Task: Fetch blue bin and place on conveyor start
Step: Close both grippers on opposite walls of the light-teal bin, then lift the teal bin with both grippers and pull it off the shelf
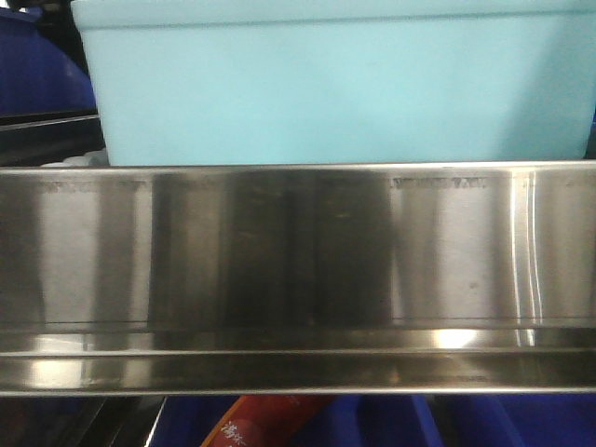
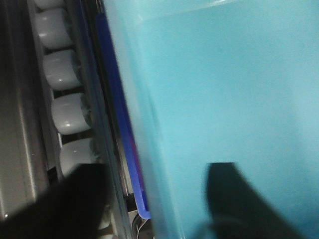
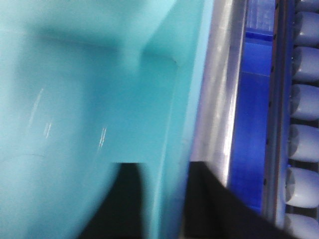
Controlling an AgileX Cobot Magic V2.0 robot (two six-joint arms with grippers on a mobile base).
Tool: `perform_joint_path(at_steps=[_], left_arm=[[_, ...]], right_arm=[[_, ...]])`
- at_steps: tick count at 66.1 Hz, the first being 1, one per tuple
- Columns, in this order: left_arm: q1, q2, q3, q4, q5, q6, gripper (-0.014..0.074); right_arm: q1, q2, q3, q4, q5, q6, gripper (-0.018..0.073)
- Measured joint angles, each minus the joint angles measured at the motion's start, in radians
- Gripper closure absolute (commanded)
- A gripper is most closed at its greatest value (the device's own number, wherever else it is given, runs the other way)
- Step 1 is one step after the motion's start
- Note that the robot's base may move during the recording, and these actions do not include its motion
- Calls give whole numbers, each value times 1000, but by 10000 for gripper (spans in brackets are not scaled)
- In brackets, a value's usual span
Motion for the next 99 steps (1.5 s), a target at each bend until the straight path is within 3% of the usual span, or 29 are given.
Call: perform_joint_path(at_steps=[5,30,45,54,77,99], left_arm=[[0,0,0,0,0,0,708],[0,-25,0,-20,15,-16,708],[-58,-176,2,4,18,-22,708],[-85,-289,35,13,26,-49,708],[-87,-541,117,39,80,-90,708],[-87,-550,122,79,81,-100,708]], right_arm=[[0,2,0,5,-3,10,711],[0,-48,0,5,9,16,712],[0,-223,0,5,42,16,712],[19,-333,0,5,91,20,712],[142,-466,0,22,141,29,712],[149,-421,0,39,116,31,712]])
